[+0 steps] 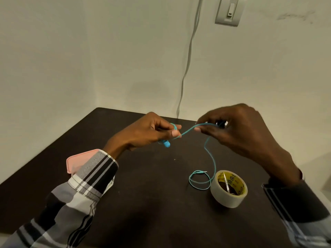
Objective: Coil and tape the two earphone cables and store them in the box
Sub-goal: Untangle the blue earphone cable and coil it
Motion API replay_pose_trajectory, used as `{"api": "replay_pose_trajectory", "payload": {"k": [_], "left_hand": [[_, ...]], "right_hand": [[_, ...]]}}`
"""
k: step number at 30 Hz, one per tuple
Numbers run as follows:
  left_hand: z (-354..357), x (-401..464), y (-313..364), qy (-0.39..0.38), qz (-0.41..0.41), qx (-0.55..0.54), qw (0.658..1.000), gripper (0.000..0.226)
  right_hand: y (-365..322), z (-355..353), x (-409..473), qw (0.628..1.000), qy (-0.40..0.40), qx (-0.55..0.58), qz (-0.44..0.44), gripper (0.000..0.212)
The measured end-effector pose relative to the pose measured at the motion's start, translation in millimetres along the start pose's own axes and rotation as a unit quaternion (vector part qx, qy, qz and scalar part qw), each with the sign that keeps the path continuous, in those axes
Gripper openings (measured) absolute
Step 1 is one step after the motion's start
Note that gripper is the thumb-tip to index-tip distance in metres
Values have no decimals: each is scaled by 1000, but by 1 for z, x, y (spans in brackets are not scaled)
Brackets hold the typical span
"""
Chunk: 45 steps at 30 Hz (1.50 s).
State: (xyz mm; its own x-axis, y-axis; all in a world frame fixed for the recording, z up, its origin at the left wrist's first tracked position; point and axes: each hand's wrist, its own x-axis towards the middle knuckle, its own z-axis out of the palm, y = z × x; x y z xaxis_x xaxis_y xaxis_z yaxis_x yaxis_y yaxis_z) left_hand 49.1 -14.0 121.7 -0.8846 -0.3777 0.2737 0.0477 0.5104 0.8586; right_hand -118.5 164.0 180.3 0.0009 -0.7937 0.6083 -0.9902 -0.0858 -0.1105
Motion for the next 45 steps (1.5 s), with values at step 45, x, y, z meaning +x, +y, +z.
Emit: {"api": "replay_pose_trajectory", "payload": {"k": [45], "left_hand": [[-16,0,-4,132,45,-154,978,24]], "right_hand": [[-2,75,-23,850,-196,415,259,20]]}}
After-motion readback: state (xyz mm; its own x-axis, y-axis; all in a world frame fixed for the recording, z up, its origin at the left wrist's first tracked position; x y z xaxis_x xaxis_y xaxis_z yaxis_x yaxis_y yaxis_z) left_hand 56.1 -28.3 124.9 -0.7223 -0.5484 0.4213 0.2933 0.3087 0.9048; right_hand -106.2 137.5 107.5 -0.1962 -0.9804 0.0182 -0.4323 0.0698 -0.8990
